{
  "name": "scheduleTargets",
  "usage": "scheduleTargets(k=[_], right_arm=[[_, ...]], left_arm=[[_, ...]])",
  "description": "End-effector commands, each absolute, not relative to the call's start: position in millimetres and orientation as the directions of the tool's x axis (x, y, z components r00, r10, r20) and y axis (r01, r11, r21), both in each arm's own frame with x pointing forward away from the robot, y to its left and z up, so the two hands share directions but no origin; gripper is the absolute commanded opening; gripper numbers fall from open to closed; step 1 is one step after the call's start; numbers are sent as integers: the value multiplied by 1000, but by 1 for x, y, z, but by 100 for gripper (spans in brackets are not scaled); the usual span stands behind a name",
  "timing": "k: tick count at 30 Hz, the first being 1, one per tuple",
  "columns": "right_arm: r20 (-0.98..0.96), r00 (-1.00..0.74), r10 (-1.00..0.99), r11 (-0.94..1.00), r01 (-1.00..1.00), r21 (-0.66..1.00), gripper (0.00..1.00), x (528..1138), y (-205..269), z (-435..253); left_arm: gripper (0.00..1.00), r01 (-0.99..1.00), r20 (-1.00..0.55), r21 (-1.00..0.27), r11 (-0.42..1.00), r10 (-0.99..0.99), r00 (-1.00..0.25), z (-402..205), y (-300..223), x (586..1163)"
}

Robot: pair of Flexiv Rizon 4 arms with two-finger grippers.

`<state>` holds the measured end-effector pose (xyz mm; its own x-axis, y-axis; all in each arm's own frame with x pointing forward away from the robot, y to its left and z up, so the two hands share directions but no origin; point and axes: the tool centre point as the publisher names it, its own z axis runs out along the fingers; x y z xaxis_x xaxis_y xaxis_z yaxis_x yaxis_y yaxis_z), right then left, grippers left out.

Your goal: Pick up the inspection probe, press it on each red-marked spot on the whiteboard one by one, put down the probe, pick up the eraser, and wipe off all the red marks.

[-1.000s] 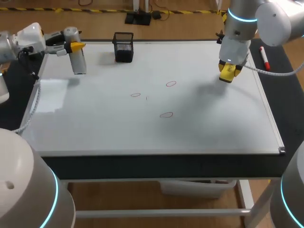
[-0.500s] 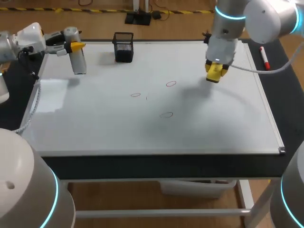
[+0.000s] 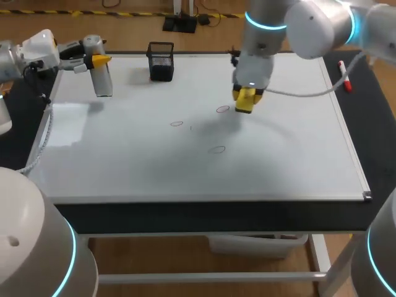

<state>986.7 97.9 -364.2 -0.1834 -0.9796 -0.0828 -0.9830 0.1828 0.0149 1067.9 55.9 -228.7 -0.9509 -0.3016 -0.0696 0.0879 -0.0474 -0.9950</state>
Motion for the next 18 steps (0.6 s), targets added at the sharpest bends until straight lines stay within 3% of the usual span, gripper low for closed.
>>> scheduleTargets(k=[1, 18], right_arm=[[-82, -150, -985, 146, -988, 53, 0, 992, 128, -374], [-75, 75, -994, -84, -989, 120, 0, 979, 238, -396]], left_arm=[[0, 90, -72, -995, -47, -306, -949, -228, 55, 1067], [0, 90, -72, -995, -47, -306, -949, -228, 55, 1067]])
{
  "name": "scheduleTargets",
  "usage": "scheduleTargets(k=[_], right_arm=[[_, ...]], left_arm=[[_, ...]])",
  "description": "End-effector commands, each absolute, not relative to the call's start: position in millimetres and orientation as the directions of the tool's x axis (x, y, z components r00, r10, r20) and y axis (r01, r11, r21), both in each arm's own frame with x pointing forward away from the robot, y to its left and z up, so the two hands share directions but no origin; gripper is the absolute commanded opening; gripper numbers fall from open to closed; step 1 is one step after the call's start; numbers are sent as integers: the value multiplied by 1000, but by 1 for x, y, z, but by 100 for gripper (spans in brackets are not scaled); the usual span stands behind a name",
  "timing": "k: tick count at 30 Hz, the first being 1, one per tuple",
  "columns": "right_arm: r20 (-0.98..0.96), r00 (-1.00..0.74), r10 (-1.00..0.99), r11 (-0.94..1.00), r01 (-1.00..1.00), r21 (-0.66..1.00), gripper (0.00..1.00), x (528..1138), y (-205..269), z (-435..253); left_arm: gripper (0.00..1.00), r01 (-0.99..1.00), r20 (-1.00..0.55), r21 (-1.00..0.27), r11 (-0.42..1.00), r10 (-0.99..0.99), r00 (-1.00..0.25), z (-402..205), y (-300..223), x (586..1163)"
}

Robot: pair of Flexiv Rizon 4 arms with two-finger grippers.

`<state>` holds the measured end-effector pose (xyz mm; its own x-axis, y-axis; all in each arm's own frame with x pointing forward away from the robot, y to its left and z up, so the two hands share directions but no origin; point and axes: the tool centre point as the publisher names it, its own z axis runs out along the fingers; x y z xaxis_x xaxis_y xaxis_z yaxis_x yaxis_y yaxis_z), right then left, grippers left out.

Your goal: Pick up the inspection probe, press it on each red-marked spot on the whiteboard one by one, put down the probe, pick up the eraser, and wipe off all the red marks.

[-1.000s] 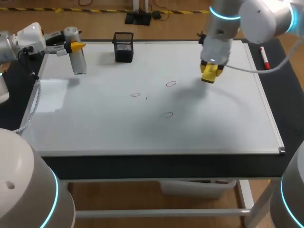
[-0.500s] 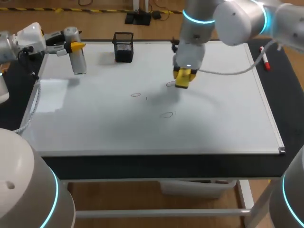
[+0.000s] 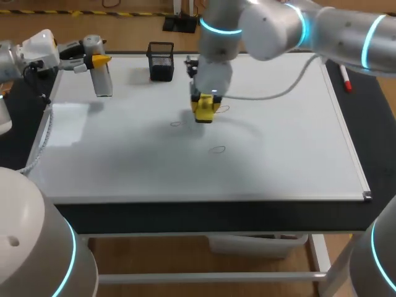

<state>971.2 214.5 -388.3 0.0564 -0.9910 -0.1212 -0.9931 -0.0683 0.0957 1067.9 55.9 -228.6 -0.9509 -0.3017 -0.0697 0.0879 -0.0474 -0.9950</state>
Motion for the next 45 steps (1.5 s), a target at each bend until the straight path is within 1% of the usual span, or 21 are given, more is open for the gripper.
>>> scheduleTargets(k=[1, 7, 14, 30, 45], right_arm=[[-75, 76, -994, -85, -989, 120, 0, 979, 241, -397], [-76, 110, -991, -119, -984, 130, 0, 979, 262, -401], [-33, 141, -990, -144, -980, 135, 0, 977, 284, -411], [-35, 207, -978, -209, -969, 129, 0, 969, 325, -415], [-49, 253, -966, -257, -960, 114, 0, 964, 339, -419]], left_arm=[[0, 90, -72, -995, -47, -306, -949, -228, 55, 1067], [0, 90, -72, -995, -47, -306, -949, -228, 55, 1067], [0, 90, -72, -995, -47, -306, -949, -228, 55, 1067], [0, 90, -72, -995, -47, -306, -949, -228, 55, 1067], [0, 90, -72, -995, -47, -306, -949, -228, 55, 1067]])
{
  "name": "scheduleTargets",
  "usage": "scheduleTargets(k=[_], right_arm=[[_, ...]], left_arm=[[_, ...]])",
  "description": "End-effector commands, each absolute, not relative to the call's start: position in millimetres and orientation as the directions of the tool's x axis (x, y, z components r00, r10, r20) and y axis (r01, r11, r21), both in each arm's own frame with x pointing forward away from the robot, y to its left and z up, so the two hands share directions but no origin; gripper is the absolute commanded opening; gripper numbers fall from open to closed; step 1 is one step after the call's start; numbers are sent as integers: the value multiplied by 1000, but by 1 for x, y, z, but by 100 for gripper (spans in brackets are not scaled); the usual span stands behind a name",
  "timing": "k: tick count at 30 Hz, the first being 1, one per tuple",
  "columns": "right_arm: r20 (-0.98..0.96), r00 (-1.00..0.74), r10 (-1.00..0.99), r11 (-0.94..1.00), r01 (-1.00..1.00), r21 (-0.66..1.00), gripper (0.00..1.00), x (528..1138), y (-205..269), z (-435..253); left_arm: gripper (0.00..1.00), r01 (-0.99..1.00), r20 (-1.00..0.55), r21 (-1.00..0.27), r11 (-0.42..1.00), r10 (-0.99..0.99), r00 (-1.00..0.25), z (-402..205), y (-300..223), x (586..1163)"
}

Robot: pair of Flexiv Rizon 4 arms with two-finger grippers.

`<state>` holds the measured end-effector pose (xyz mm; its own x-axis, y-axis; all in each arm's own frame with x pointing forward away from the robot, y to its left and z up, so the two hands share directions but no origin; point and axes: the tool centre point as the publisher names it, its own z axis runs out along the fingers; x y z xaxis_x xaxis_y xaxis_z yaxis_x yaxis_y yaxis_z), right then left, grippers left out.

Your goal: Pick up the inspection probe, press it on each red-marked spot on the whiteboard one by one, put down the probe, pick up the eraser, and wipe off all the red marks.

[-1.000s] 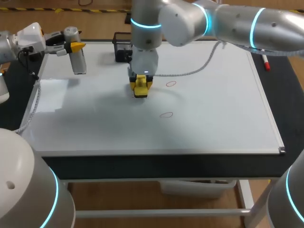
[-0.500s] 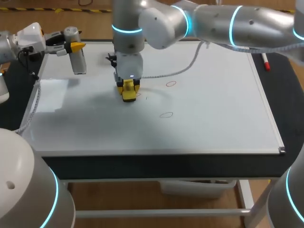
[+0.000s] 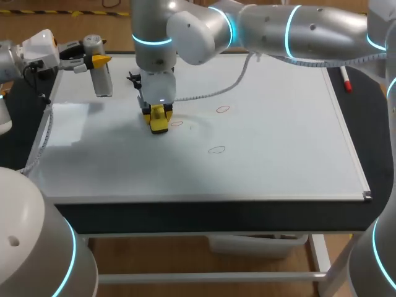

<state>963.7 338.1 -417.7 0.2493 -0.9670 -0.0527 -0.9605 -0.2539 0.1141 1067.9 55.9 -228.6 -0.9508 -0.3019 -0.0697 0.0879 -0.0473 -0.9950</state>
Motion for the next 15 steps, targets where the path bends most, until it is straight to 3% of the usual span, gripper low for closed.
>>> scheduleTargets(k=[1, 15], right_arm=[[-49, 258, -965, -262, -958, 113, 0, 964, 339, -419], [-40, 264, -964, -267, -958, 105, 0, 960, 331, -427]], left_arm=[[0, 90, -72, -995, -47, -306, -949, -228, 55, 1067], [0, 90, -72, -995, -47, -306, -949, -228, 55, 1067]])
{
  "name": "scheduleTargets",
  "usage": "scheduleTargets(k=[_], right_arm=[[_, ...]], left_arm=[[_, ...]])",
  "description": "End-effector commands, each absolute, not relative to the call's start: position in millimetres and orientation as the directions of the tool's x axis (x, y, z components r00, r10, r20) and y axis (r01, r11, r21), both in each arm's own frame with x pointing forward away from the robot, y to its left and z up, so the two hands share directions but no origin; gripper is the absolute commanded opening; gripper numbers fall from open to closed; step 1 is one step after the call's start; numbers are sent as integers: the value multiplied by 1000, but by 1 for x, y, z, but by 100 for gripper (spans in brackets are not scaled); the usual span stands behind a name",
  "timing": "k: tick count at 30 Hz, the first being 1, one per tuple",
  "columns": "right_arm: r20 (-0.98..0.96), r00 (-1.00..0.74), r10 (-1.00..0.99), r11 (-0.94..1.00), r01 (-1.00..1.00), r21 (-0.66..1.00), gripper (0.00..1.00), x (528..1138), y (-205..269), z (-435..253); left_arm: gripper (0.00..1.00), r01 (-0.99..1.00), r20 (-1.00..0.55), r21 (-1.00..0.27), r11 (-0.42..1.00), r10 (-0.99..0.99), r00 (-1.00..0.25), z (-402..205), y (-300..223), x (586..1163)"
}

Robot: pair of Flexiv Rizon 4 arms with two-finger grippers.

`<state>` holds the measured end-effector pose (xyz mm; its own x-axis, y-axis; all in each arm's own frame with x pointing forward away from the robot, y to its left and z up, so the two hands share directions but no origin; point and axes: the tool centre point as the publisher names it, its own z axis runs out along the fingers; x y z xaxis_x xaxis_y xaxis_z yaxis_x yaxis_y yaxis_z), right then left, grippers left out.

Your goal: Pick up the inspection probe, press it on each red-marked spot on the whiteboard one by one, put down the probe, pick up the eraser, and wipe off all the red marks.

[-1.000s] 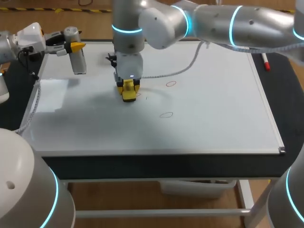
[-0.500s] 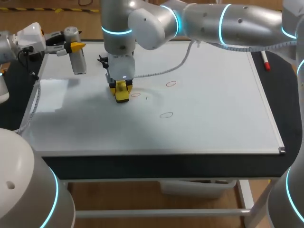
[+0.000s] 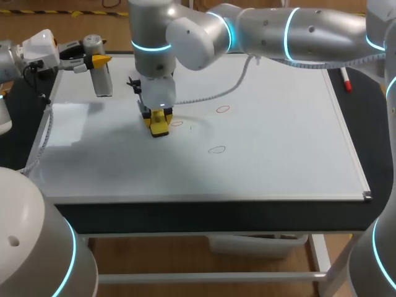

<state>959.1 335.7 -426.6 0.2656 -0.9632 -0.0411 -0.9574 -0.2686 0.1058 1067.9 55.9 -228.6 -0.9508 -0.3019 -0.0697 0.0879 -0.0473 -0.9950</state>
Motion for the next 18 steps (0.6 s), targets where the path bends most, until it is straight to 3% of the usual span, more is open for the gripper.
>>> scheduleTargets(k=[1, 18], right_arm=[[-39, 259, -965, -262, -959, 106, 0, 960, 329, -428], [-14, 180, -984, -180, -975, 127, 0, 964, 293, -440]], left_arm=[[0, 90, -72, -995, -47, -306, -949, -228, 55, 1067], [0, 90, -72, -995, -47, -306, -949, -228, 55, 1067]])
